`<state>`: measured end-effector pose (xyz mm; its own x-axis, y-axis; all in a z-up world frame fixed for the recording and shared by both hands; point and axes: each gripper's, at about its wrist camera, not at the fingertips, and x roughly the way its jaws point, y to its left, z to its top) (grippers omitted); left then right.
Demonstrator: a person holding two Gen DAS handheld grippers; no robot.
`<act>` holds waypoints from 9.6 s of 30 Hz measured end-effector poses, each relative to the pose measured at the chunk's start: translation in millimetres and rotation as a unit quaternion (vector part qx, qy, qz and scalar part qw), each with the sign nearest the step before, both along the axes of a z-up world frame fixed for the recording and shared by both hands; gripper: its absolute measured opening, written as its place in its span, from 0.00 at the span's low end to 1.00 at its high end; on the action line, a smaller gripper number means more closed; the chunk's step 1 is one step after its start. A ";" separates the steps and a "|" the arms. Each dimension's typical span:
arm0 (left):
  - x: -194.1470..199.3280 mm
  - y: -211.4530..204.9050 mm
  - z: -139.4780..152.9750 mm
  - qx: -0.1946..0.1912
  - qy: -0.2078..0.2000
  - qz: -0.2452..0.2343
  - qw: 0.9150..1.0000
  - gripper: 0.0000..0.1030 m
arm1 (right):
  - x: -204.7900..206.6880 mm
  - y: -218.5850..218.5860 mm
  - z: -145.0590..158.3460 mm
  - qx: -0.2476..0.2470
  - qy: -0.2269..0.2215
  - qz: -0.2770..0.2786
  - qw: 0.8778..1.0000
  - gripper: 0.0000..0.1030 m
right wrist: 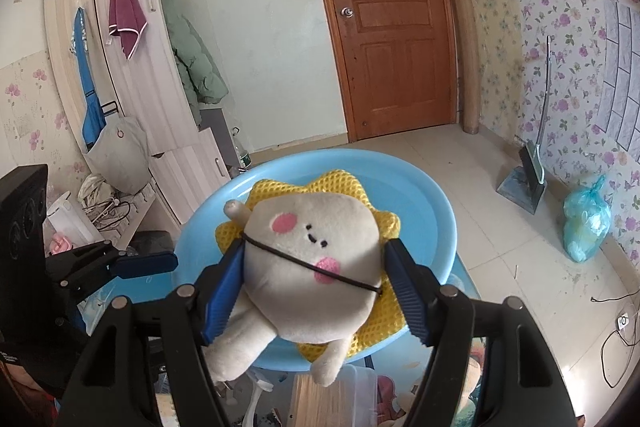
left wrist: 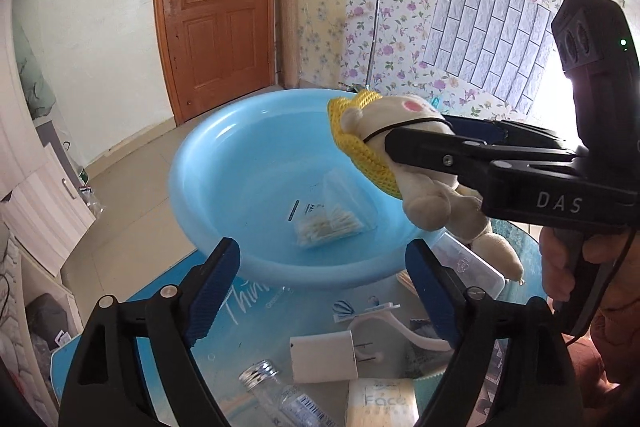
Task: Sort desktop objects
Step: 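Release plush toy into blue basin with right gripper while left carries swab bag, then release the swab bag into the basin and return the left gripper to the table, then grasp the banded swab box with left gripper while right grasps toothpick box, then lift both boxes and lower them into the blue basin with both grippers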
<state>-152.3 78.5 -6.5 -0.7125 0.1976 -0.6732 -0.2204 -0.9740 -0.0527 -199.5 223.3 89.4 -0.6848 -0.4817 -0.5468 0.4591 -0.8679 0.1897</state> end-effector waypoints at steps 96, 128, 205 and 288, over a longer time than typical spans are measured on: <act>159.1 -61.4 -53.1 0.033 -0.046 0.129 0.990 0.90 | 116.2 33.7 -43.6 0.040 -0.080 -0.026 0.996 0.77; 180.9 -79.3 -75.3 0.034 -0.073 0.114 0.990 0.34 | 103.3 22.5 -50.4 0.075 -0.057 -0.032 0.995 0.77; 176.8 -79.3 -91.2 0.038 -0.075 0.117 0.990 0.31 | 91.3 11.9 -71.8 0.102 -0.096 -0.019 0.990 0.48; 182.4 -69.5 -18.2 0.039 -0.011 0.121 0.992 0.30 | 136.7 16.7 -15.5 0.078 -0.022 0.033 0.996 0.58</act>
<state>30.2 9.1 -24.7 -0.7303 0.0747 -0.6791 0.0212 -0.9911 -0.1318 -62.8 240.0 73.9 -0.6280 -0.4318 -0.6475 0.5104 -0.8565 0.0761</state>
